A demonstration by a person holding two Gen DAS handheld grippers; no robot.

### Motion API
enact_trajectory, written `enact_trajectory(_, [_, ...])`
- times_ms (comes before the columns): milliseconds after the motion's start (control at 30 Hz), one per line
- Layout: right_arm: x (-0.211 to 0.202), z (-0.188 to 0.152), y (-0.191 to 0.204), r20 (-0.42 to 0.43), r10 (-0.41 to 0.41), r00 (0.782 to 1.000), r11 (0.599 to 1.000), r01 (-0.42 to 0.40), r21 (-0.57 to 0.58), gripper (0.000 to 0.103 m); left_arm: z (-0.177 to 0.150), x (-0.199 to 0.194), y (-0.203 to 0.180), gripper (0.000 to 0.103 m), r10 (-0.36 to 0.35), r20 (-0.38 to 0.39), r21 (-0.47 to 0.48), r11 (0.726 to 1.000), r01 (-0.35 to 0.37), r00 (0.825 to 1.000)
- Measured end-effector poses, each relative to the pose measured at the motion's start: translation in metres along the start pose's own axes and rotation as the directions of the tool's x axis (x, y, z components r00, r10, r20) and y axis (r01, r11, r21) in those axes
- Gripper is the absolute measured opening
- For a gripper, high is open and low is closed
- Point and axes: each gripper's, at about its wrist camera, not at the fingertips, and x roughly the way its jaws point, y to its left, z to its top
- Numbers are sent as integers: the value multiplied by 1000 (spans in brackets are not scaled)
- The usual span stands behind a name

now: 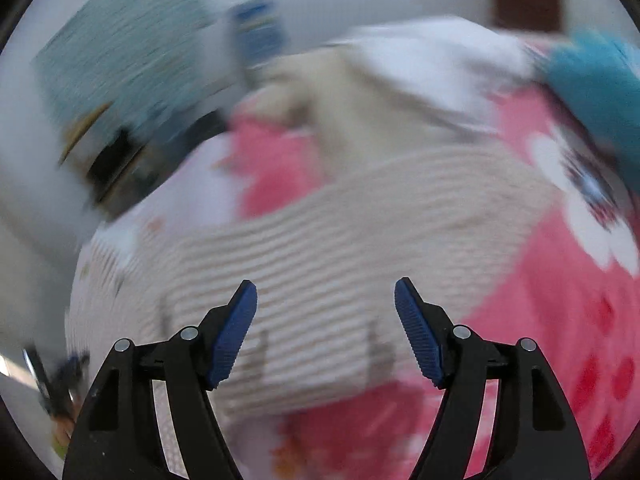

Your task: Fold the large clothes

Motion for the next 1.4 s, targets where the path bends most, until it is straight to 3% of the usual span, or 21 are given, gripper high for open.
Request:
enact_trajectory(67, [1,11,-36,1,-44,999,995,43,86,68,0,-1,1,72,-3,3,-6,1000,3,1000])
enact_trajectory(267, [20,33,-110,4,-42,999,959,39,282,64,-2,-3,7,72,-28,10,-35,999,29,1000])
enact_trajectory(600, [73,49,-131,29,-23,999,924,10,383,46,-3,-5,6,72,-10,17,-33,999,10,1000])
enact_trajectory(667, [74,47,-130,50,-17,999,924,-4,382,36,-3,-6,6,72,-3,18,-31,1000,4,1000])
enact_trajectory(733, [69,47,-125,74,-28,997,933,0,361,20,-3,-5,5,72,2,18,-27,1000,-1,1000])
enact_trajectory(767, [64,47,-120,87,-40,995,938,7,346,19,-3,-5,4,72,4,18,-25,1000,-4,1000])
enact_trajectory(933, [10,51,-87,201,-93,975,964,37,263,16,-2,-5,-2,71,32,14,-2,999,-32,999])
enact_trajectory(1067, [-47,51,-29,325,-143,935,988,114,107,15,1,-9,-2,58,4,13,-10,1000,-4,1000])
enact_trajectory(1167, [-88,53,27,423,-130,897,988,155,-26,15,1,-16,0,49,-34,14,-20,999,34,999])
enact_trajectory(1267, [-130,38,104,519,-88,850,960,211,-184,15,-3,-28,2,38,-69,19,-15,997,70,997])
enact_trajectory(1400, [-160,2,208,574,35,818,889,237,-392,15,-10,-45,7,23,-129,14,-11,992,129,992])
